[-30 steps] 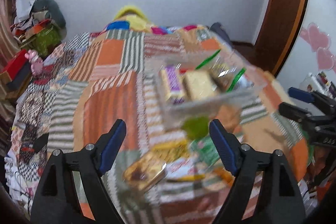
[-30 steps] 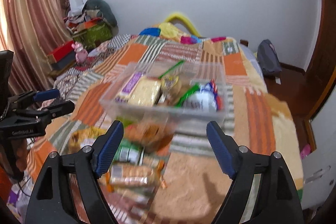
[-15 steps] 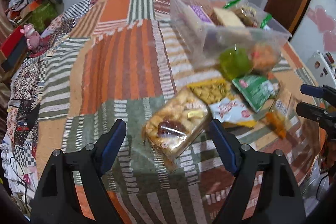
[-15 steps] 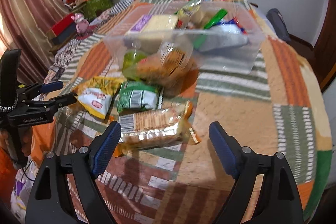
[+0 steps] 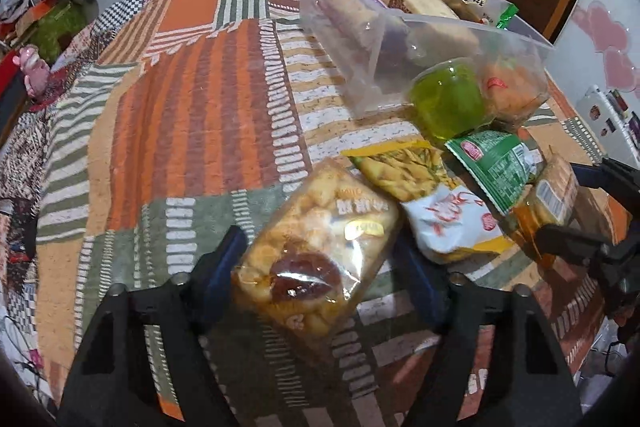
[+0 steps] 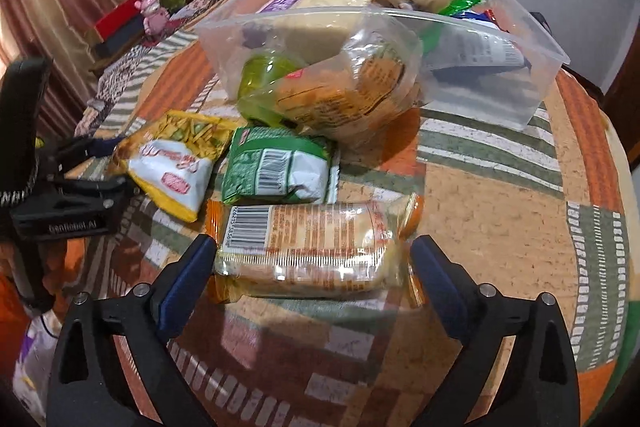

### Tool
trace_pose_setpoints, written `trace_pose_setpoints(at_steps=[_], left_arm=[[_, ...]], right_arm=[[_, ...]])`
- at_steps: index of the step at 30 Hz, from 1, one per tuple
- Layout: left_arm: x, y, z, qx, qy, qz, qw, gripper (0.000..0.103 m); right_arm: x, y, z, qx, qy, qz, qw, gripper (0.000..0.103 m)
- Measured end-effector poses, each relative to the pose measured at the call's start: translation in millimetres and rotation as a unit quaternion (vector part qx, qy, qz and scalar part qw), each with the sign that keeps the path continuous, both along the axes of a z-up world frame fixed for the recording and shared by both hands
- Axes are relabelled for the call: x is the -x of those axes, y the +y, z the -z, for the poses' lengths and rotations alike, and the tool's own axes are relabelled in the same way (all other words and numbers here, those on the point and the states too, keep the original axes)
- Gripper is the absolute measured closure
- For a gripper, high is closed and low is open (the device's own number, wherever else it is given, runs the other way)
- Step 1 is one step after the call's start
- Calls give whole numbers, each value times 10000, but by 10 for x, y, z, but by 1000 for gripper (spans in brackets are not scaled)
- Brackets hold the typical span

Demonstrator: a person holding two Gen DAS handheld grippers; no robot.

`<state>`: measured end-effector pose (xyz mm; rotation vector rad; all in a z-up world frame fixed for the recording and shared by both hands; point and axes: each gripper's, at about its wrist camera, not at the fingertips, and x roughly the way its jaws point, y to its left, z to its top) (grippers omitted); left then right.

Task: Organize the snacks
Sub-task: 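Grasp the red-filled bread pack with the left tool while the right grasps the striped biscuit pack, then carry both packs over the clear box and release them inside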

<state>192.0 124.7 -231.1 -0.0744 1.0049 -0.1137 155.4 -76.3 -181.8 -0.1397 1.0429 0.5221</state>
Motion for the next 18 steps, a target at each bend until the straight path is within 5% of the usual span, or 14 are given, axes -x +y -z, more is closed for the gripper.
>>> trace_pose_setpoints(at_steps=[5,18], left_arm=[[98,32,-38,224,-19,-22,9997,57],[409,59,-407,142,-324,-481,9982,59]], right_arm=[[50,-32,-32,-73,-10,-80,9999,20],[170,-278,-257,-330,-224,183,9990,29]])
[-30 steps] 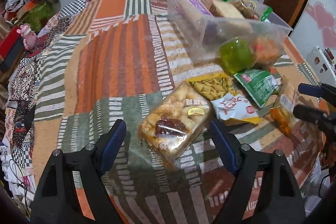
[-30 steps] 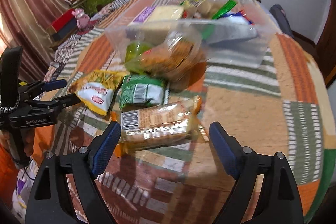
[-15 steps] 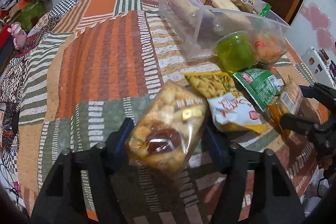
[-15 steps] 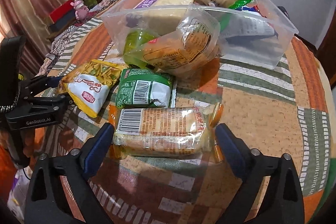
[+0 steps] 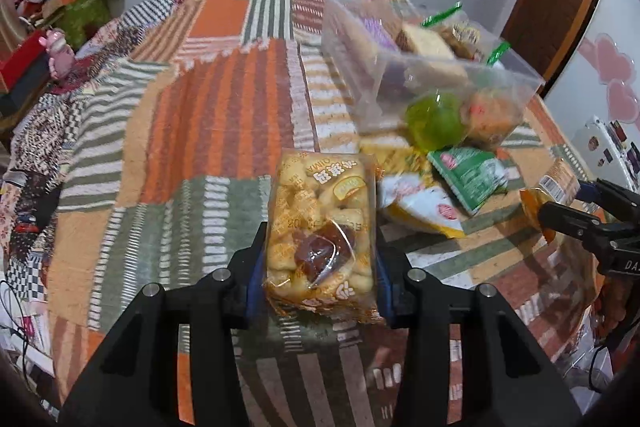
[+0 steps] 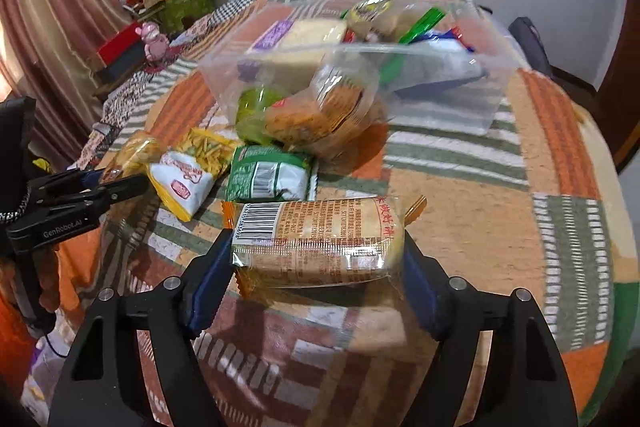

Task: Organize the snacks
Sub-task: 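Carry both packs over the clear box and release them inside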

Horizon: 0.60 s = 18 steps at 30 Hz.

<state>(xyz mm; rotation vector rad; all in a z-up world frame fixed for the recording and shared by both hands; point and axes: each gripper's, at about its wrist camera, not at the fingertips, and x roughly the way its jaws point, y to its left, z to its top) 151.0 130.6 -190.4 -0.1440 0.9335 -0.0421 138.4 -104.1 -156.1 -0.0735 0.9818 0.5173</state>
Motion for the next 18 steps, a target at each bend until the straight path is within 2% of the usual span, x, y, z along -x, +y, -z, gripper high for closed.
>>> trace_pose_setpoints(at_steps=[9,18], left_arm=[[19,-93,-527,34,-510,-108,9986,59],[-283,-298,-876,143,-880,-22,9960,59]], right_arm=[[-36,-253,-301,-238,-414,293,9984,28],[-303,-416,-569,-361,-815,548,9945,28]])
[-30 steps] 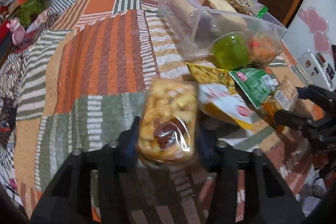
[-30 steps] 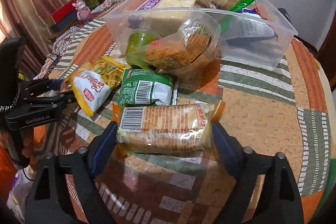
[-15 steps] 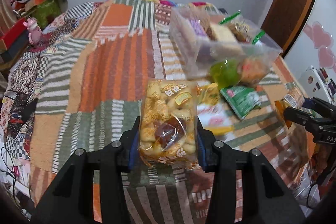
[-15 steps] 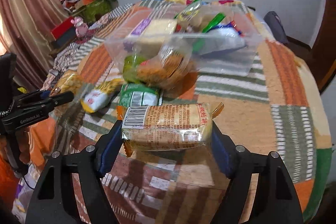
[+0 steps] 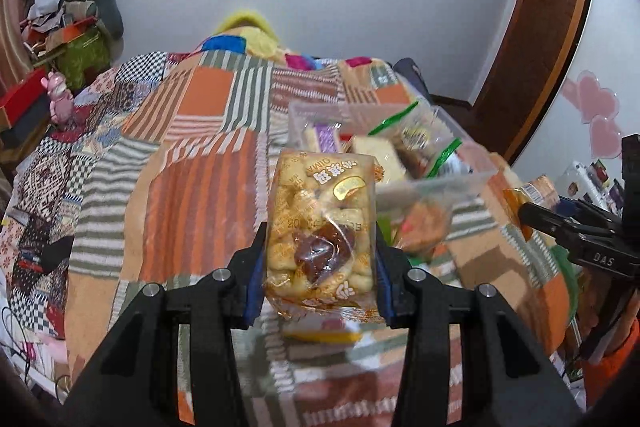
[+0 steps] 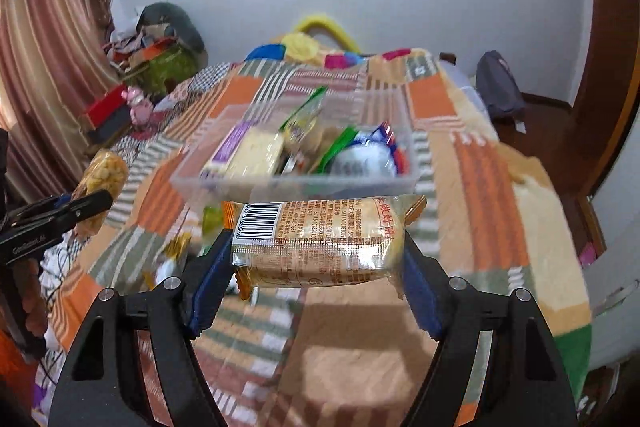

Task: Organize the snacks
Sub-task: 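Carry both packs over the clear box and release them inside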

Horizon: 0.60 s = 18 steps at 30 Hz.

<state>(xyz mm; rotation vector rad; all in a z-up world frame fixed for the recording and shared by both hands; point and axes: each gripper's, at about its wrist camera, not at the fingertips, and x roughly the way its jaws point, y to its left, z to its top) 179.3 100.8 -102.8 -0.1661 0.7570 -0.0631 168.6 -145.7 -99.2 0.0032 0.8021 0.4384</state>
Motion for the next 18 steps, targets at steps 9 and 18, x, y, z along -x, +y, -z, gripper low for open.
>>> trace_pose_setpoints(at_steps=[9,18], left_arm=[[-484,-167,38,88,30,20,10000,59],[-1055,-222,199,155,119,-23,9998,59]], right_arm=[[-431,33,20,7,-78,108,9999,28],[-754,100,181,-44,84,94,9999,28]])
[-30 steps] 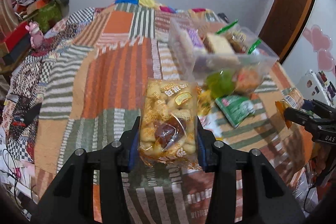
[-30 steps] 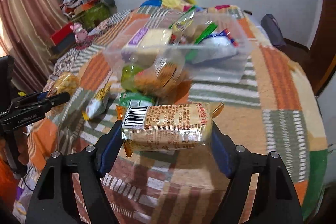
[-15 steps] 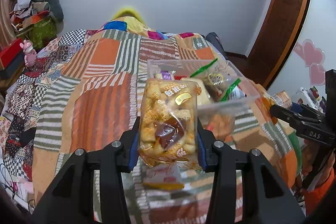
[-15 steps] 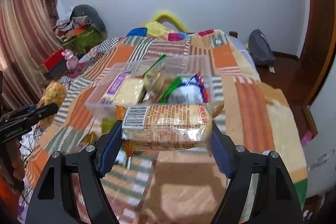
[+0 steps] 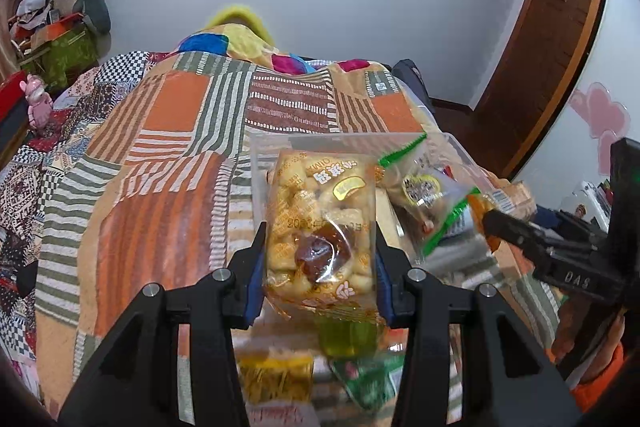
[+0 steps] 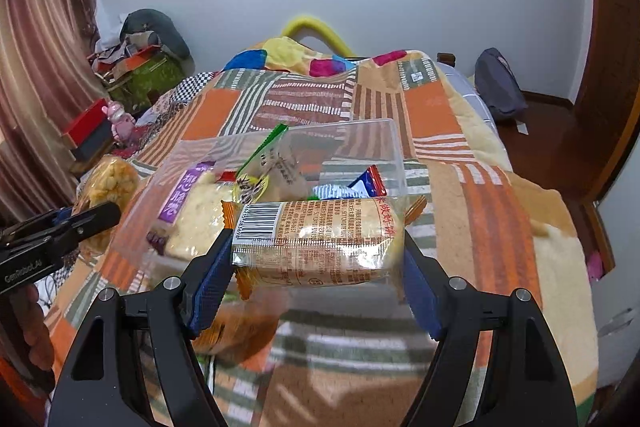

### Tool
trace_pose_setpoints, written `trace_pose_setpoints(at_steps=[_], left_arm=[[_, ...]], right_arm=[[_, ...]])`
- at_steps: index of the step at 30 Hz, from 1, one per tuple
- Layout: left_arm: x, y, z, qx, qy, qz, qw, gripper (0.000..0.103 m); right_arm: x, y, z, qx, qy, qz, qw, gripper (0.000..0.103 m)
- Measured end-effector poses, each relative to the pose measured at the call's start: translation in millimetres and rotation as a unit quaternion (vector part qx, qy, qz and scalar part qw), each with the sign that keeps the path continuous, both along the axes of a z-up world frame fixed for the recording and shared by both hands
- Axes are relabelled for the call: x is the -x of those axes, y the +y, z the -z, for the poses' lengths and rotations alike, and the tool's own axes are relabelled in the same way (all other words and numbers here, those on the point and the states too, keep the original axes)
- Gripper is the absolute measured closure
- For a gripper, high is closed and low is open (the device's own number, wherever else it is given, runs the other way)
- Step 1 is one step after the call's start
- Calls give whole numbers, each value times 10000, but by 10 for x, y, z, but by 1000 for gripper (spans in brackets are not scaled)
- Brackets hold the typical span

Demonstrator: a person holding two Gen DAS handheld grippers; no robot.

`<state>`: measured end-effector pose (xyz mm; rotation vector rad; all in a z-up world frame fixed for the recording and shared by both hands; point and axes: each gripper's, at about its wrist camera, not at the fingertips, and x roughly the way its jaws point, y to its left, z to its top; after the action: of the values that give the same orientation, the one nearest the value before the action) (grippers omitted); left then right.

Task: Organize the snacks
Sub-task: 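Carry both packs over the clear box and release them inside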

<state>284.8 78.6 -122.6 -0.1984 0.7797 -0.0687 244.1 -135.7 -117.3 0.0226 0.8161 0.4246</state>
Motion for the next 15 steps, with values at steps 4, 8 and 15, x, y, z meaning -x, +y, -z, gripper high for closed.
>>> trace_pose_setpoints(at_steps=[4,8,15], left_arm=[[-154,-24,92,-43,57,-18,10000,59],[-232,-43,201,-88,163,-17,9998,59],[-268,-61,335,-89,315,-59,9994,59]], right_arm=[[-89,46,81,48,68,-65,9999,28],[-98,83,147,129,69,-156,9998,28],[-57,207,180,524,37,-293,9982,26]])
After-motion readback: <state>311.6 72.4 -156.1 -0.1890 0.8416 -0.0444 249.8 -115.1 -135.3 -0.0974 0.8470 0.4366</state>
